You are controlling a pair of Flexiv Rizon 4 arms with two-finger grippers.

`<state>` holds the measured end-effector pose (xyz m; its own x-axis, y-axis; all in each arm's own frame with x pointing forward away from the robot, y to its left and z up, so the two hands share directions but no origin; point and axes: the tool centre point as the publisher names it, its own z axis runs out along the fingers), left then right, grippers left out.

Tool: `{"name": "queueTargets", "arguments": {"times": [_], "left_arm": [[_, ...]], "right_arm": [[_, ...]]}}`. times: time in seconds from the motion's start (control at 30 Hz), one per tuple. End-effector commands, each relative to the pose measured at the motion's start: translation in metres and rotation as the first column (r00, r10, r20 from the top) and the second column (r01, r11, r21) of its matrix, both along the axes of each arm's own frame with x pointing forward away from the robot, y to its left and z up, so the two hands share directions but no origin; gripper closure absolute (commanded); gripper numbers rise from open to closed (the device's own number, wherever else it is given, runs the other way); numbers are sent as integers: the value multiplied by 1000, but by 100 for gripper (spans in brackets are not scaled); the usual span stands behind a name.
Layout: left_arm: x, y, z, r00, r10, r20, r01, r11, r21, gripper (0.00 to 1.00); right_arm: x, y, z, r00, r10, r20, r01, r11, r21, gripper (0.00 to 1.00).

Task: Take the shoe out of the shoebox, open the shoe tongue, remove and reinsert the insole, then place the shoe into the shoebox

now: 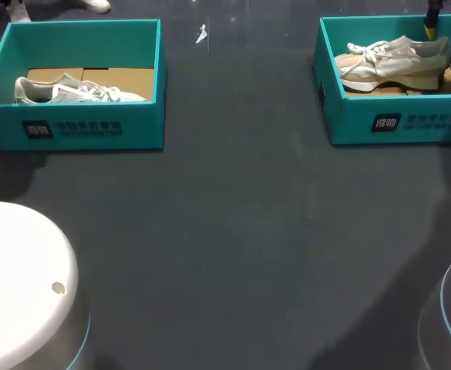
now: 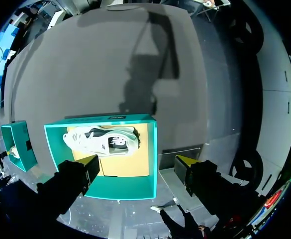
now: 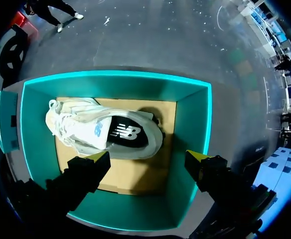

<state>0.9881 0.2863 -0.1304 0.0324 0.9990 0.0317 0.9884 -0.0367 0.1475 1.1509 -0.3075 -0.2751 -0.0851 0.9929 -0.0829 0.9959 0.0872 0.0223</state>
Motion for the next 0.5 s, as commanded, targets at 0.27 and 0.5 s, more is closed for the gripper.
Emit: {"name": "queueTargets", "arguments": {"times": [0.27,0.5], "left_arm": [[-1,0,1,1000,0,0,0,1000,3,0],[-1,0,1,1000,0,0,0,1000,3,0]], "right_arm": [[6,-4,-20,1000,-7,-24,7,1000,-3,12],[8,-9,-30,1000,-8,-12,8,1000,-11,20]]}}
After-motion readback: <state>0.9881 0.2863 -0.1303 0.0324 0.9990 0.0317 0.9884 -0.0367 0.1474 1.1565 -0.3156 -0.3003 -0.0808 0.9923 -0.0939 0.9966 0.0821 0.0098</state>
